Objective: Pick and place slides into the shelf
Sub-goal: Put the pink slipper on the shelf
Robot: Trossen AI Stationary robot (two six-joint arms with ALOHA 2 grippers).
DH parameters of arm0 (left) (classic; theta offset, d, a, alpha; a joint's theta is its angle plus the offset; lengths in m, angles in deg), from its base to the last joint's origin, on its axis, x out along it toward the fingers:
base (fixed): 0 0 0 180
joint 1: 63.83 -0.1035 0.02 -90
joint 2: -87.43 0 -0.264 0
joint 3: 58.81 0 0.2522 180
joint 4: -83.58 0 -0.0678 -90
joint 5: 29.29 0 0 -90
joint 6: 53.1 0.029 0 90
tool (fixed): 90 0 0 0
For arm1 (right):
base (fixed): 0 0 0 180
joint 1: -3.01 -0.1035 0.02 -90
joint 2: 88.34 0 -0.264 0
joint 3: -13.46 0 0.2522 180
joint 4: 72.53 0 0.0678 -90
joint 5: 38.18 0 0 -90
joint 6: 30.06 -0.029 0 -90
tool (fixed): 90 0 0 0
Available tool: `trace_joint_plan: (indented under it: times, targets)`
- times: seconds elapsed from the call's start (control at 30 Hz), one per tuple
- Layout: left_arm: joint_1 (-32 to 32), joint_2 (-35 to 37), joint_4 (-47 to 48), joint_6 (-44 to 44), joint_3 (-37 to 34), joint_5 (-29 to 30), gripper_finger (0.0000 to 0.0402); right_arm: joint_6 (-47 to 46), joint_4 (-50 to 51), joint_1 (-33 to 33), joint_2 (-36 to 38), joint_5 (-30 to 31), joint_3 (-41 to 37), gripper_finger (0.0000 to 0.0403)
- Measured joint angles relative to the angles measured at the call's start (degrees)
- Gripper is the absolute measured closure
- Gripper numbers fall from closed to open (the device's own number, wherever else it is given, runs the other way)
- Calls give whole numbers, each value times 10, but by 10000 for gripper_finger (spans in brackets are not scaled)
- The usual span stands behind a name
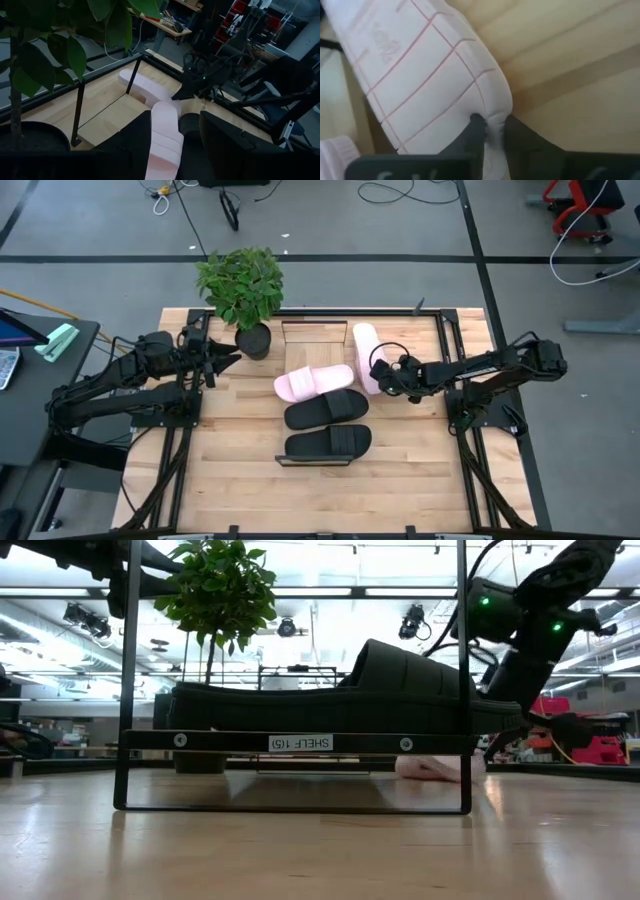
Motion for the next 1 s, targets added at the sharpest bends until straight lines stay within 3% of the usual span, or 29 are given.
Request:
trace_joint_plan:
  times: [0.27,0.53,0.73,1.0]
  targets:
    - [0,0,0,4,0,3,229,1,64,-14,122,14,-1,365]
    - [0,0,0,4,0,4,229,21,138,-42,295,-6,25,369]
    - [0,0,-4,23,0,4,227,50,167,-67,363,-7,112,372]
    - [3,0,-44,127,0,-8,219,78,313,-98,323,-30,330,373]
